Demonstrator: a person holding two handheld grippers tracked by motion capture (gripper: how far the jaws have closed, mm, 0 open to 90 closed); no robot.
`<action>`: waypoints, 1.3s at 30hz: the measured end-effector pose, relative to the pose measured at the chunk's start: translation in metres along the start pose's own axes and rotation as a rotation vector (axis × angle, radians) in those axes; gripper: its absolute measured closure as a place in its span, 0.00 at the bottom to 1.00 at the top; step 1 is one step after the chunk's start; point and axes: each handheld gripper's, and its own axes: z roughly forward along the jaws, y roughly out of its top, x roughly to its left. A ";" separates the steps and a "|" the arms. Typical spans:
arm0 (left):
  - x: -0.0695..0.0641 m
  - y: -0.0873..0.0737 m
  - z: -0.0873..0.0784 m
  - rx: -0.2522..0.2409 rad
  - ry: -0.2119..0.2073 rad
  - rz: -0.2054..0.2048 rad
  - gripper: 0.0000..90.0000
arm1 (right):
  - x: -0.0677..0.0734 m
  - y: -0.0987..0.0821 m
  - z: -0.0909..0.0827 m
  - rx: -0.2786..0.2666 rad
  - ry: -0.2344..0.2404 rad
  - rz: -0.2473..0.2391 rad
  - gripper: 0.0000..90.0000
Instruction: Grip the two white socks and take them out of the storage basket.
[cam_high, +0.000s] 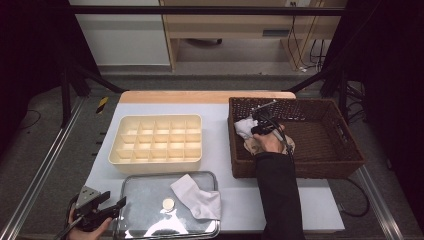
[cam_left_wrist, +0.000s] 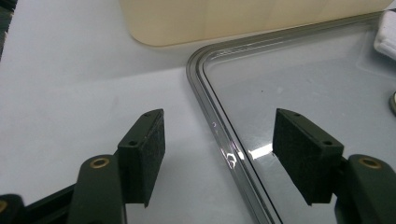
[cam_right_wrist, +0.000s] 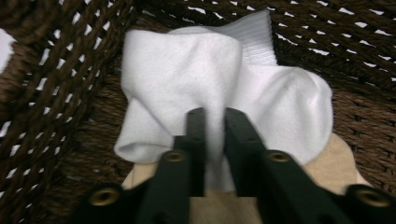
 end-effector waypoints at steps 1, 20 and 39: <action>0.000 0.000 0.000 0.000 0.000 0.002 0.38 | -0.001 0.000 -0.003 -0.004 0.004 0.011 0.96; 0.000 0.000 0.000 0.000 0.001 -0.001 0.38 | -0.025 -0.005 -0.056 -0.145 -0.062 0.062 0.97; 0.000 0.000 0.000 -0.001 0.000 -0.003 0.38 | -0.018 -0.013 -0.048 -0.184 -0.008 0.048 0.68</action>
